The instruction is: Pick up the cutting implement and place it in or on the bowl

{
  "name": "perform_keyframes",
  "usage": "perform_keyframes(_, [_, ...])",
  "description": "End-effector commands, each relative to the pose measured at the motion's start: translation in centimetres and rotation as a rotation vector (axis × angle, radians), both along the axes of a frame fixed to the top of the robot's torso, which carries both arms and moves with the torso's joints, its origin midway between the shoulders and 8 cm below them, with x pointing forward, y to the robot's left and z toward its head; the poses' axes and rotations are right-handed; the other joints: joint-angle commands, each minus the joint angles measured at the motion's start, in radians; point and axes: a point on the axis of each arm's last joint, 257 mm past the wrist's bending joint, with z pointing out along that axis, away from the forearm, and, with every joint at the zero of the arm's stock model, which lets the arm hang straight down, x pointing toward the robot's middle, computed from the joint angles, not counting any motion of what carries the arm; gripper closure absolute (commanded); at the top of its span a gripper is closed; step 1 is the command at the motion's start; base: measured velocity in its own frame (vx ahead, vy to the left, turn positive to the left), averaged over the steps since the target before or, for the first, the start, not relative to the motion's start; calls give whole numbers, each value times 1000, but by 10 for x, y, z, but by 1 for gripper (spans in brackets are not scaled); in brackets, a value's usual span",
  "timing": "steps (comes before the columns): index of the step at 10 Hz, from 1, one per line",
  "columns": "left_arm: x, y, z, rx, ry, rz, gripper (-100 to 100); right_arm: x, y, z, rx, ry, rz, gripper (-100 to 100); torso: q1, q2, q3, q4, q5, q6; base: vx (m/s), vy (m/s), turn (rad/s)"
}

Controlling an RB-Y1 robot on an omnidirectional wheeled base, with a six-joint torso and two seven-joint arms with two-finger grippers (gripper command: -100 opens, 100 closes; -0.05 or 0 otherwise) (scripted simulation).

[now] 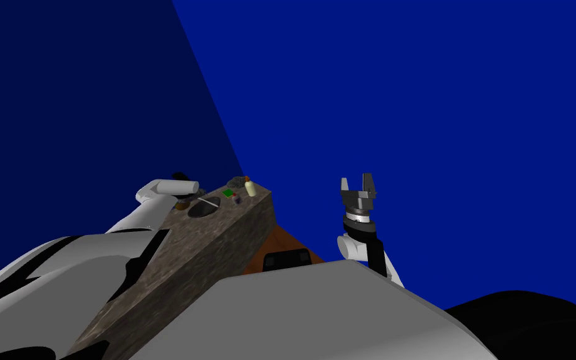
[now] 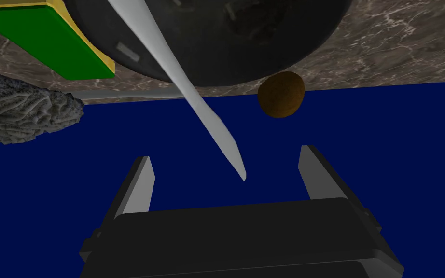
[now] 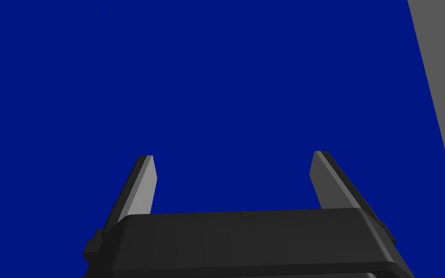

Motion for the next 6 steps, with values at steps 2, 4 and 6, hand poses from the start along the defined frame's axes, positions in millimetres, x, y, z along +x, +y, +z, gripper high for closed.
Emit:
perform_keyframes(2, [-1, 2, 21, -1, 4, -5, -100, 0, 0, 0, 0, 0, 0, 0, 0, 0, 0, 0, 0, 0, 8, -16, 8])
perform_keyframes(4, [-2, 2, 16, 0, 3, -4, 0, 0, 0, 0, 0, 0, 0, 0, 1, 0, 0, 0, 0, 0, 2, -4, 3])
perform_keyframes(6, [-2, 1, 16, 0, 3, -4, 0, 0, 0, 0, 0, 0, 0, 0, 1, 1, 0, 0, 0, 0, 0, 0, 0])
